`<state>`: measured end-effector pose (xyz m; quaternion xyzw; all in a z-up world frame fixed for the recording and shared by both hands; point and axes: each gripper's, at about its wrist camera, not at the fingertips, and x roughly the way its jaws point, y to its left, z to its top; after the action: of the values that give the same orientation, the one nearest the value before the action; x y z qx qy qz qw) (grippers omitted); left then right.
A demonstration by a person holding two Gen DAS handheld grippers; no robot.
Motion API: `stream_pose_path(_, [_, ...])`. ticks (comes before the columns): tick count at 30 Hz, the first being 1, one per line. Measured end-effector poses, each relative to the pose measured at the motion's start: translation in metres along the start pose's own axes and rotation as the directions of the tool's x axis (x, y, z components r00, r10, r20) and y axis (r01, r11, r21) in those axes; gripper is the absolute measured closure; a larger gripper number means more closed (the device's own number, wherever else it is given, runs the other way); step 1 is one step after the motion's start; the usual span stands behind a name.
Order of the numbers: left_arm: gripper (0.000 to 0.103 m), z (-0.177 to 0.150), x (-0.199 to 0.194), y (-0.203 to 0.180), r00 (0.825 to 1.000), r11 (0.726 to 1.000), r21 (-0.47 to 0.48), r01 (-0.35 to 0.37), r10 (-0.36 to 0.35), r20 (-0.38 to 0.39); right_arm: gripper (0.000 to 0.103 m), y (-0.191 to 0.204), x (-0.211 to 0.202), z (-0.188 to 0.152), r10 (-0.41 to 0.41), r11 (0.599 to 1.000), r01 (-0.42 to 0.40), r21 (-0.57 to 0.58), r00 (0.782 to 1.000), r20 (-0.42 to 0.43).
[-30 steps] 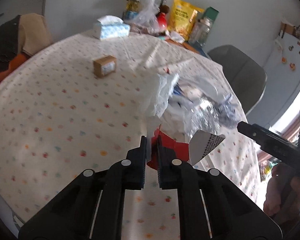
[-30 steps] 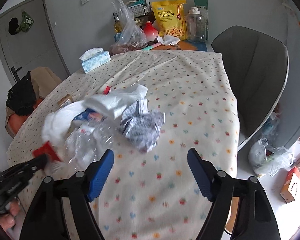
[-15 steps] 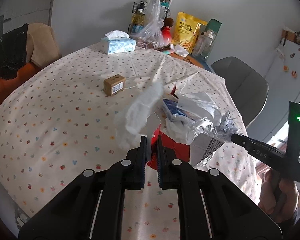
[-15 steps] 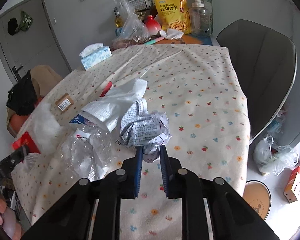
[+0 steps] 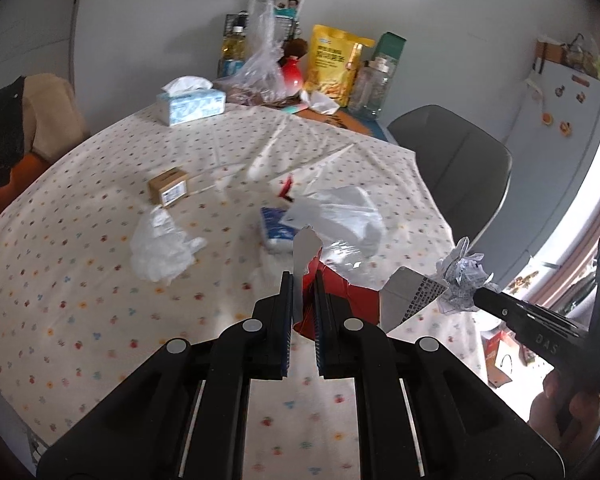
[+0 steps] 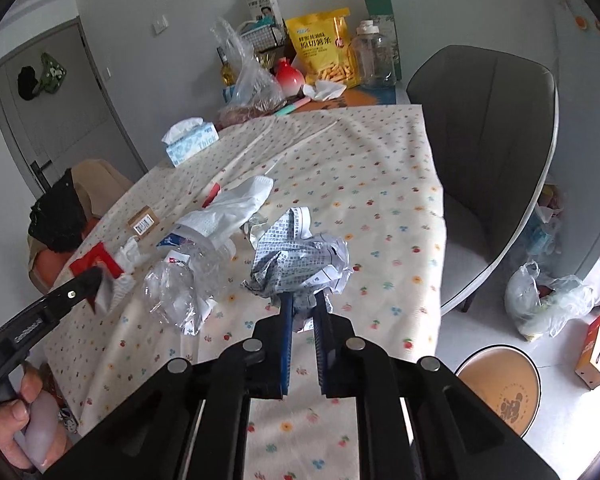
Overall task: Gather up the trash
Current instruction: 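Carry both held items to the trash bin and open both tools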
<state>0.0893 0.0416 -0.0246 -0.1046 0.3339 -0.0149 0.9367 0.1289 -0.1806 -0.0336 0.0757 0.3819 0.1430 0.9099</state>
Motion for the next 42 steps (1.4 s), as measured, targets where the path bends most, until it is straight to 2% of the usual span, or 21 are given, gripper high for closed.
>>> stream_pose_path(8, [0.093,0.003,0.002,-0.036,0.999,0.997,0.056,0.044,-0.045,0.008,0.092,-0.021,-0.028,-0.007,-0.01,1.0,0.009,0.017,0.999,0.047])
stream_pose_path(23, [0.093,0.009,0.029,-0.131,0.986,0.969,0.183,0.167,-0.166,-0.021,0.092,-0.106,-0.08,-0.019,-0.163,0.978,0.147,0.151,0.981,0.102])
stream_pose_path(33, [0.093,0.0,0.056,-0.196,0.974,0.94,0.255,0.227,-0.211,-0.087,0.092,-0.174,-0.091,-0.039,-0.235,0.942,0.208,0.263,0.969,0.075])
stream_pose_path(42, [0.093,-0.011,0.09,-0.252,0.961,0.912,0.312,0.265,-0.226,-0.157,0.092,-0.226,-0.07,-0.057,-0.268,0.901,0.245,0.358,0.963,0.013])
